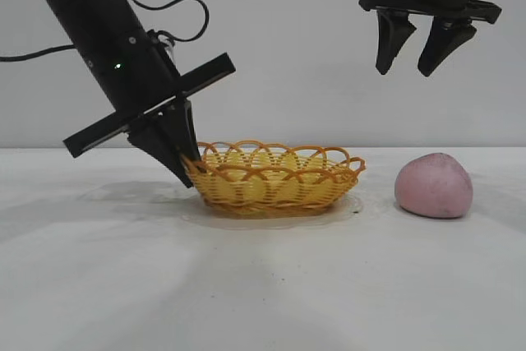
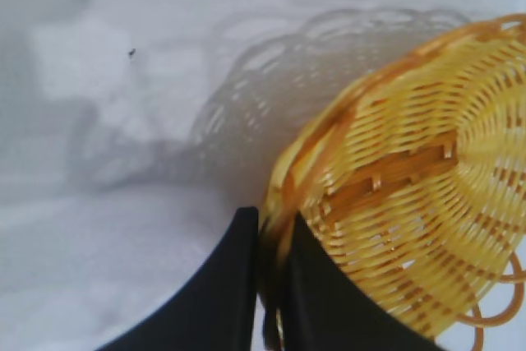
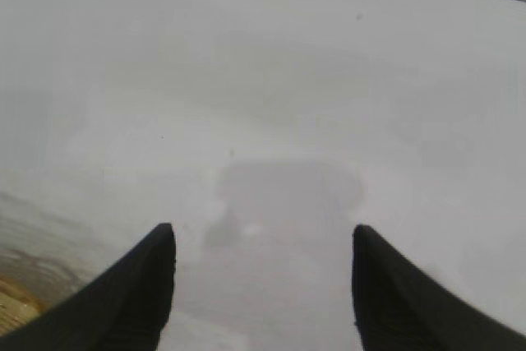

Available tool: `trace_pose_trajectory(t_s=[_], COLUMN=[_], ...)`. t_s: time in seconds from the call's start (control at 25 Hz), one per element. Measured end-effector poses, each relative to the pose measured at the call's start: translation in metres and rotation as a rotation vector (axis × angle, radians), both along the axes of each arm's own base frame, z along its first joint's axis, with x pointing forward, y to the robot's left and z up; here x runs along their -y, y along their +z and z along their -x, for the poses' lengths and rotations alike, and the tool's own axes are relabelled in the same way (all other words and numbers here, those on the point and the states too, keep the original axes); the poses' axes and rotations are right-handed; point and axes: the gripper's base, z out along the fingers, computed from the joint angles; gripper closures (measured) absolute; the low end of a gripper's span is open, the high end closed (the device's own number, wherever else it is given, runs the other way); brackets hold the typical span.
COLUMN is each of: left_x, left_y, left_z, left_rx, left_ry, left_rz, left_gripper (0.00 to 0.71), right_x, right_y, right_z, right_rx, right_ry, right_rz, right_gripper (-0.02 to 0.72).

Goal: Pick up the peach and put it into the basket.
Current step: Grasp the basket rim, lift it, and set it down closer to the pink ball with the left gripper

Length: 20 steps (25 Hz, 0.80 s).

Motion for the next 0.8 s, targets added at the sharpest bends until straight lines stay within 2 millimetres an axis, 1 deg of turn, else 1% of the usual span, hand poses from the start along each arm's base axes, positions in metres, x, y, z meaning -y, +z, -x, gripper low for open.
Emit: trace_pose_trajectory(t_s=[0.08,0.36,0.44,0.48,0.6,0.68,0.8], left_x=[0.000,0.001,0.001,0.001,-0.002,-0.005,-0.011], left_y=[0.000,0.000,0.000,-0.001,0.001,0.012,0.035], left_z=[0.001,0.004,0.005,0.006,0.009,0.010,0.013], left_rx=[-0.006,-0.036,-0.049,-0.057,-0.058,-0.019,0.053], left_ry=[-0.005,-0.023,-0.032,-0.042,-0.089,-0.126,-0.182], left_rz=[0.000,0.004,0.005,0.002,-0.035,-0.074,-0.128], left_gripper=[0.639,0.273,0.180,0.158,0.165,0.165,0.165], right_x=[0.000,0.000,0.000,0.000,0.000,0.000,0.000], right_y=[0.000,0.000,0.000,0.000,0.000,0.000,0.000], right_z=[0.000,0.000,0.000,0.000,0.000,0.000,0.001], right_rx=[0.000,-0.001,-0.001,-0.003,-0.005,-0.006,-0.007], right_ry=[0.000,-0.001,-0.001,-0.001,-0.001,-0.001,0.000], right_rz=[0.000,-0.003,-0.004,-0.004,-0.004,-0.003,-0.003], right_gripper=[0.300,0.300,0.300,0.300,0.300,0.300,0.300])
